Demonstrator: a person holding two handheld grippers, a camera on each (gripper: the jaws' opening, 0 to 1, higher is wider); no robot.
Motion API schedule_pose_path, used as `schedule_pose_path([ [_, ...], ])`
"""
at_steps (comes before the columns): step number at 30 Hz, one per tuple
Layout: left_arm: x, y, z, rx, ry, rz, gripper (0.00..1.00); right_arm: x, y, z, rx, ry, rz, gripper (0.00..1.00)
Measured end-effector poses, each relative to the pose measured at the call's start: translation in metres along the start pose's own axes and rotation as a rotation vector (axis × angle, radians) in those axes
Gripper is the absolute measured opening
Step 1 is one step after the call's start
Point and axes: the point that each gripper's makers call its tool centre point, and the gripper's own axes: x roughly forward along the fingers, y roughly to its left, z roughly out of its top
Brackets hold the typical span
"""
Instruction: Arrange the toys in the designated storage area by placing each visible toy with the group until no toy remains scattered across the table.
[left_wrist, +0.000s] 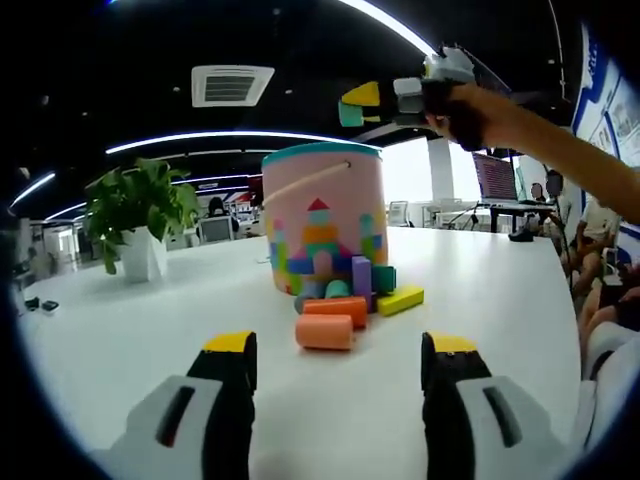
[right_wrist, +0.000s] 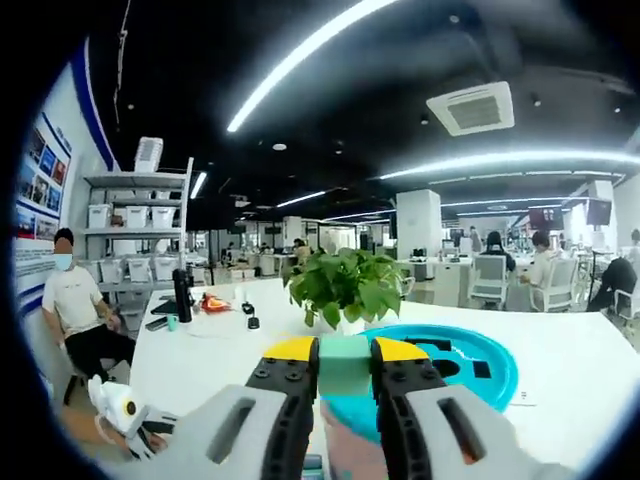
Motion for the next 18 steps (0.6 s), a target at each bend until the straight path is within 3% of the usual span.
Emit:
schedule_pose_path([
  [9,0.000,-0.001,-0.001,-0.003,0.003,-0.003,0.68,0.047,-0.035,-0.011,-0.028,0.077,-0.107,0.20],
  [18,-0.001,-0.001,-0.001,-0.002,0.005,-0.007,0.68,0.066,-0.049,-0.030,0.008,0.126,-0.185,0.20],
])
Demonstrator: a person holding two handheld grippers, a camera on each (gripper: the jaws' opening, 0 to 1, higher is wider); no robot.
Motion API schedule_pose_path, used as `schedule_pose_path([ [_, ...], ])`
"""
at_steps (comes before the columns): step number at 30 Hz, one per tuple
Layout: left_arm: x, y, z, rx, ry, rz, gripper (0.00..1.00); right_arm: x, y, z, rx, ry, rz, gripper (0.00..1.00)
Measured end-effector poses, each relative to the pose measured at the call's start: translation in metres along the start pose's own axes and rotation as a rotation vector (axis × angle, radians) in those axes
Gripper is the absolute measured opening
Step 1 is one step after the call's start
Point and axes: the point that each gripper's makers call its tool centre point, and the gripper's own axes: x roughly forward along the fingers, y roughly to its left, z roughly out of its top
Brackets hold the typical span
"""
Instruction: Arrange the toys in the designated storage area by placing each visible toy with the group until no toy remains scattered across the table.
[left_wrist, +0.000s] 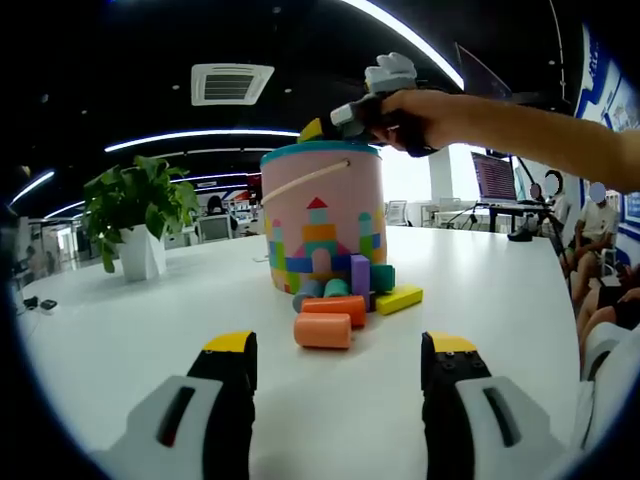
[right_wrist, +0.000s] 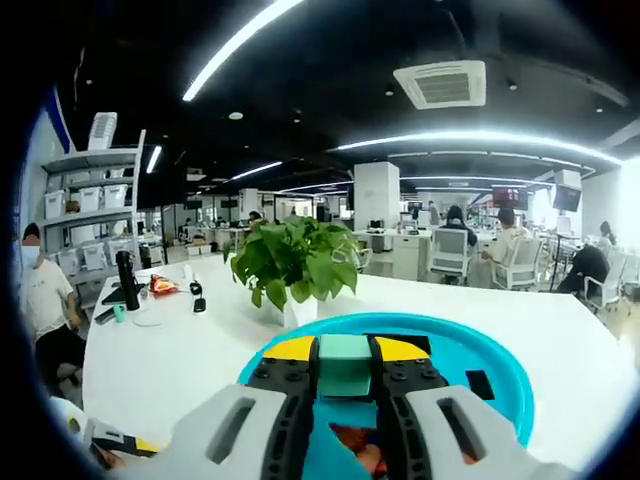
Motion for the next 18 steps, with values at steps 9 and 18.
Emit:
schedule_pose_path([
  [9,-0.0006,-0.0005,0.0011,0.004,-0.005,-0.003,0.68,0.0051,-0.0038,-0.0043,-0.016,0.012,-0.070,0.20],
  [18,-0.0006,-0.0007,0.0012,0.007,-0.006,-0.004,0.68,0.0045,-0.0048,-0.0073,-0.004,0.022,-0.102,0.20],
])
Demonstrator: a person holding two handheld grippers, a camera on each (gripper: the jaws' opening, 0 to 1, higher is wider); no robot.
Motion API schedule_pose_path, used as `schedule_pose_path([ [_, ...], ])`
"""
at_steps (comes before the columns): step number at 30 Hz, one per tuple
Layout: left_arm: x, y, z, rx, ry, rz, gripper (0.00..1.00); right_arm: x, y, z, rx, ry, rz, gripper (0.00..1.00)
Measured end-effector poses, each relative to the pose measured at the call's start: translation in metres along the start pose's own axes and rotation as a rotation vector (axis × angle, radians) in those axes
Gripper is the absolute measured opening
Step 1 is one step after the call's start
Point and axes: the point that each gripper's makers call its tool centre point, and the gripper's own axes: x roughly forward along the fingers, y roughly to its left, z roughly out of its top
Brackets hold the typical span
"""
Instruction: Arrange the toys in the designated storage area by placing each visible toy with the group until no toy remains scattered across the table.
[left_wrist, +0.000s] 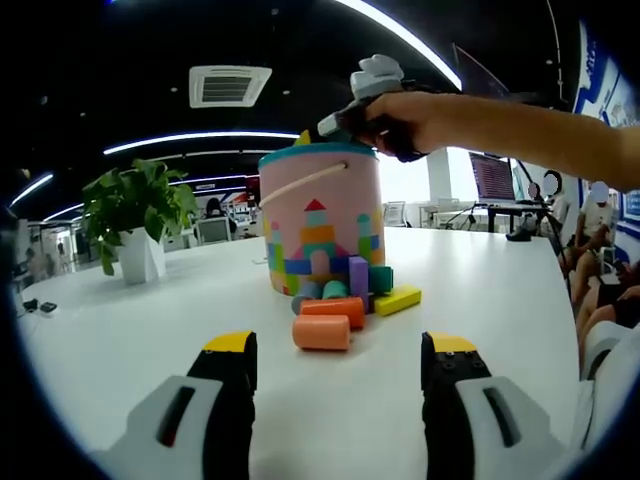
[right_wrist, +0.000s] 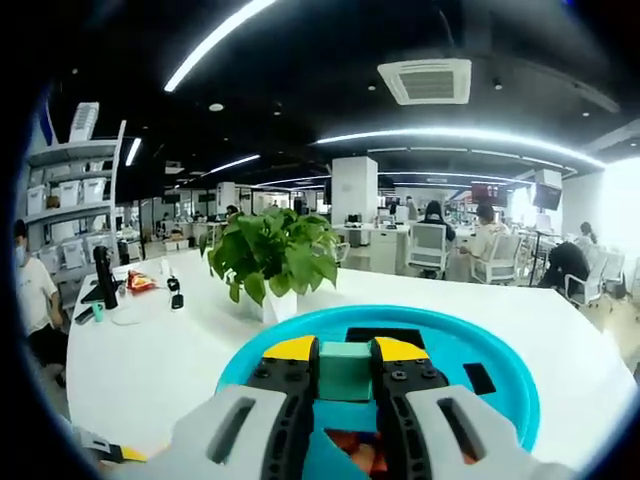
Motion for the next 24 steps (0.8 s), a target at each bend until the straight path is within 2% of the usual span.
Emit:
schedule_pose_path([
  [8,0.001,0.000,0.000,0.004,0.001,0.002,0.68,0.003,-0.001,0.003,-0.003,-0.002,-0.004,0.20],
  [10,0.000,0.000,0.000,0.005,0.001,0.004,0.68,0.001,0.001,-0.001,-0.021,0.018,0.002,0.20],
  [18,0.001,0.000,-0.001,0.010,0.005,0.007,0.68,-0.008,0.002,0.001,0.012,0.033,0.027,0.21],
  [24,0.001,0.000,-0.001,0.013,0.006,0.008,0.68,-0.020,0.005,-0.003,-0.047,0.106,0.062,0.20],
])
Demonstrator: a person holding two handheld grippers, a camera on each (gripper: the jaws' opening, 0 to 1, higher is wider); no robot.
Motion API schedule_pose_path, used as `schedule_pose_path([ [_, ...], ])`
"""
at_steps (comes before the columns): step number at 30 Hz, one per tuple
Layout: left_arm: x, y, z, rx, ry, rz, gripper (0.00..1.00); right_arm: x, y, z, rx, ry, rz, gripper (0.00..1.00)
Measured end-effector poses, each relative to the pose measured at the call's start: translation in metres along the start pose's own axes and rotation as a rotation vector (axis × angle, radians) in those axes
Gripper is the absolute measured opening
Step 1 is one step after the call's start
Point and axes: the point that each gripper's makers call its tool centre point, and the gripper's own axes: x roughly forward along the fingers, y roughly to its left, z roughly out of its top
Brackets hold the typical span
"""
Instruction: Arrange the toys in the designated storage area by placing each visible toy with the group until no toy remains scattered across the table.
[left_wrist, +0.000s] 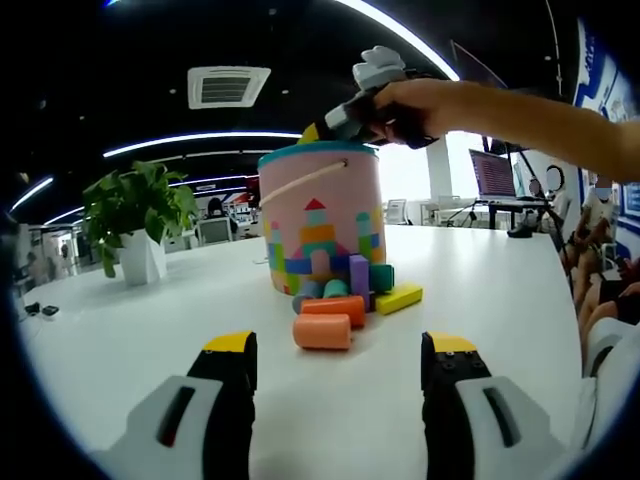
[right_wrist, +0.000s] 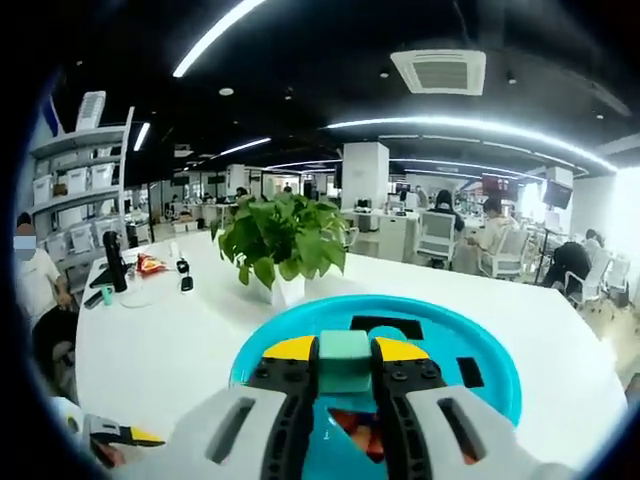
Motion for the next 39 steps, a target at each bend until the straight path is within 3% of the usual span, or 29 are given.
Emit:
schedule_pose_path([
  [10,0.000,0.000,0.000,0.004,0.002,0.005,0.68,-0.005,0.004,-0.003,-0.034,0.071,0.029,0.20],
  [12,0.000,0.000,0.000,0.006,0.004,0.005,0.68,-0.004,0.005,-0.001,-0.091,0.057,0.023,0.20],
  [14,0.000,0.000,0.000,0.008,0.004,0.006,0.68,0.000,0.004,-0.001,-0.089,0.055,0.011,0.20],
  [19,0.000,0.001,-0.001,0.006,0.005,0.007,0.68,0.009,0.000,0.001,-0.013,0.034,-0.024,0.20],
  [24,0.000,0.001,0.000,0.004,0.003,0.005,0.68,0.011,-0.002,0.002,-0.026,0.040,-0.085,0.20],
  [29,0.000,0.001,0.000,0.003,0.001,0.004,0.68,0.019,-0.003,-0.010,0.011,0.080,-0.109,0.20],
  [31,0.000,0.000,0.000,0.001,0.000,0.003,0.68,0.018,-0.004,-0.011,0.053,0.083,-0.108,0.20],
  [39,0.000,0.000,0.000,0.002,0.000,0.001,0.68,0.018,-0.007,-0.012,0.075,0.084,-0.066,0.20],
])
